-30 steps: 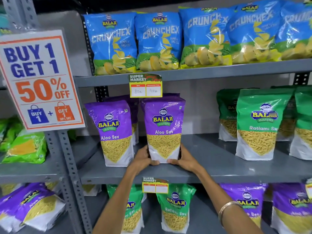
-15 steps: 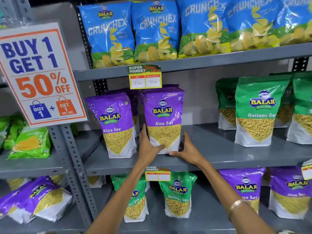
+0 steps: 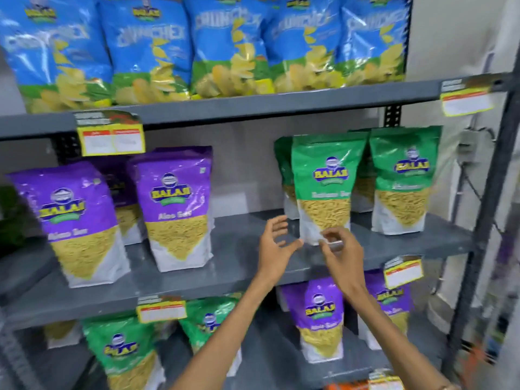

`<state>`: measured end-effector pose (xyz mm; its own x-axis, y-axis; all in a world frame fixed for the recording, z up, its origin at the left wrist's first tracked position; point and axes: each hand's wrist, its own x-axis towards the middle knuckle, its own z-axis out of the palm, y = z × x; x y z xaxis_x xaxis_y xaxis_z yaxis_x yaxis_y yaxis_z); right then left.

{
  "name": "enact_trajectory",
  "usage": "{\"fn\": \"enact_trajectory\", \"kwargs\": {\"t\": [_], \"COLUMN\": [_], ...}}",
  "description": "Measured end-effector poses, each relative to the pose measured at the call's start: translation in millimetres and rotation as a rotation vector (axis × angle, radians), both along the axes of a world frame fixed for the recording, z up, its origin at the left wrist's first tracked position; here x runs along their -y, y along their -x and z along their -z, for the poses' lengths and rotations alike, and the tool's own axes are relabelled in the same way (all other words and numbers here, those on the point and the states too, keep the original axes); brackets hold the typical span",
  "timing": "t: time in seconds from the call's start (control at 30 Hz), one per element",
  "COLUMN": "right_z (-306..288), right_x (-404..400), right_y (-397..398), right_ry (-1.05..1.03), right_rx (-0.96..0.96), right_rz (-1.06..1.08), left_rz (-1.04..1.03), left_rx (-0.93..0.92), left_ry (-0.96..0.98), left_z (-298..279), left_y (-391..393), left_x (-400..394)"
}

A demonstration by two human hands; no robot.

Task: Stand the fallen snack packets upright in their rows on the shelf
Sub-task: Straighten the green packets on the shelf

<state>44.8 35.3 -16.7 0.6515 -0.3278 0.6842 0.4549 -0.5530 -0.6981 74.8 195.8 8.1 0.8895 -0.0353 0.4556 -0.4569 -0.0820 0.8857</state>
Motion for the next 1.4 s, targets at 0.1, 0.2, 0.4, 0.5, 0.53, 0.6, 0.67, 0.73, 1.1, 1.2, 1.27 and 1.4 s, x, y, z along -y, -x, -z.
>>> {"fn": "enact_trajectory", "kwargs": {"t": [0.1,0.2,0.4,0.5,0.53,0.6,0.67,0.73,1.1,1.2,1.27,1.4], "right_z": [-4,-6,-16,-18,-17,-16,-14,-12,-16,-16,-16,-18], "right_x": [67,109,129,127,126,126,127,128,133,136,144,176], "right_y": [-40,-76,-109,-116,-117,-116,-114,-111,-100,-89,-66,-18], "right_ry": [0.056,0.125,0.19,0.175,0.17,0.169,0.166,0.187,0.196,0.221,0.26,0.031], "right_rx": [-0.11,-0.39,-0.527,-0.488,-0.478,-0.467,-0.457,-0.447,-0.437,-0.447,-0.374,0.085], "right_rz": [0.037,-0.1,-0.458,-0.527,-0.533,-0.553,-0.564,-0.563,-0.57,-0.566,-0.496,-0.184], "left_rz": [-0.016,-0.035,-0.083,-0.084,-0.087,-0.079,-0.079,-0.088,-0.027,-0.073,-0.328,-0.572], "left_rx": [-0.111,-0.197,-0.265,-0.285,-0.292,-0.303,-0.312,-0.318,-0.352,-0.326,-0.177,0.267], "left_ry": [-0.006,-0.063,-0.039,-0.006,-0.003,-0.014,-0.023,-0.044,-0.148,-0.155,-0.153,-0.045], "left_z": [0,-1,4,3,3,1,3,4,-4,-1,2,5], "left_y": [-35,-60,-70,-69,-70,-69,-69,-66,-50,-46,-31,19], "left_x": [50,78,82,84,85,88,88,87,83,83,90,131]}}
